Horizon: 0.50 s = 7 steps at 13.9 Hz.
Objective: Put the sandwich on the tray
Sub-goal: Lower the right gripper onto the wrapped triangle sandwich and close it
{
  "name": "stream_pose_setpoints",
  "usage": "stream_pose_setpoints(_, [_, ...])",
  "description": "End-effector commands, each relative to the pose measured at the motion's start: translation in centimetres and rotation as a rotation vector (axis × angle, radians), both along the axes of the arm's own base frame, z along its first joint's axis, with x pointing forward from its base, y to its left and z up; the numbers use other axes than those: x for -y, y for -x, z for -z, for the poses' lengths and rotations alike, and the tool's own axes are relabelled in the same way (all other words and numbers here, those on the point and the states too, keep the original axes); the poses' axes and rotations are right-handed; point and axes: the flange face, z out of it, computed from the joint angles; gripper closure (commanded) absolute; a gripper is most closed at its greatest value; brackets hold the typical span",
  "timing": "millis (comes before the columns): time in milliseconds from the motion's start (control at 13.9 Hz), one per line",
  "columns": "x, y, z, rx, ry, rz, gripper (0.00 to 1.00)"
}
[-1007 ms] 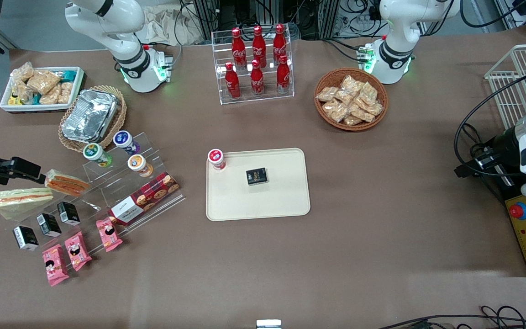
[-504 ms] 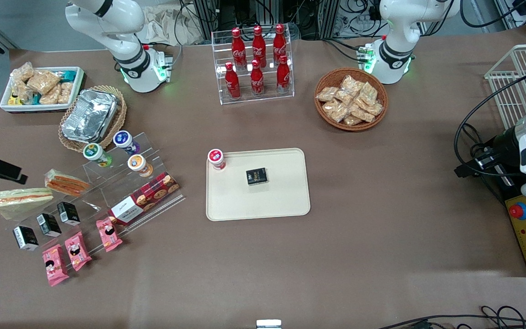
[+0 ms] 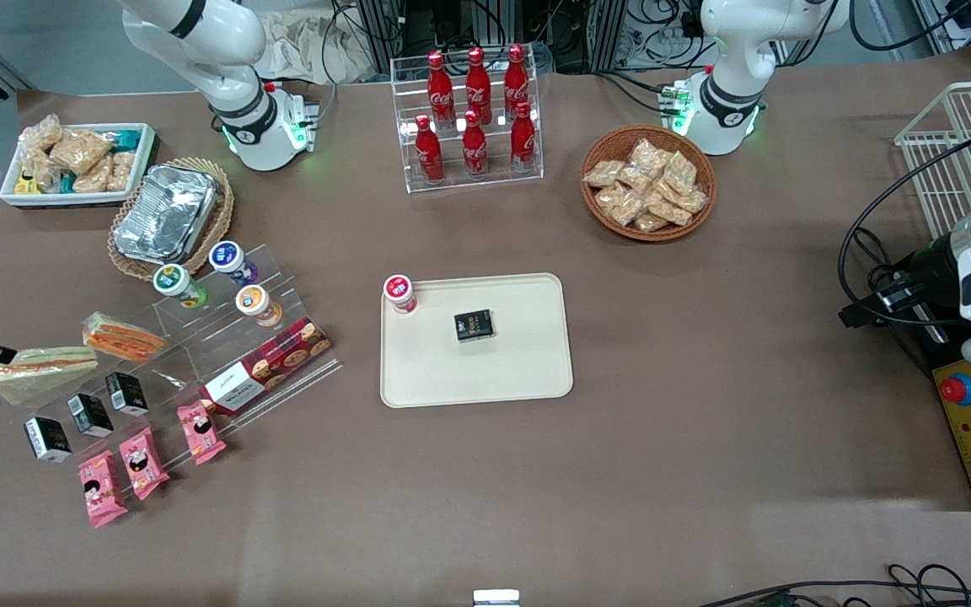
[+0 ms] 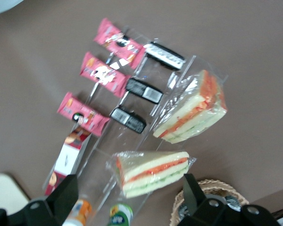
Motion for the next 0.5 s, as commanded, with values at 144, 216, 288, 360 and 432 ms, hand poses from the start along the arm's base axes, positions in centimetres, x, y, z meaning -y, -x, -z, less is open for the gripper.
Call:
stream_pose_setpoints(144, [2.7,-0.4,2.2,-0.005,-0.01,0.164,0.02])
stream_pose_setpoints(216, [3.3,-0.6,3.3,-0.021,0.001,0.173,0.02])
stream_pose_setpoints(288, [3.7,-0.6,4.2,-0.036,0.012,0.175,0.02])
stream_pose_setpoints(360, [4.1,-0.8,5.5,-0.054,0.016,0.179,0.02])
stream_pose_setpoints(432, [4.7,-0.8,6.5,-0.07,0.017,0.191,0.02])
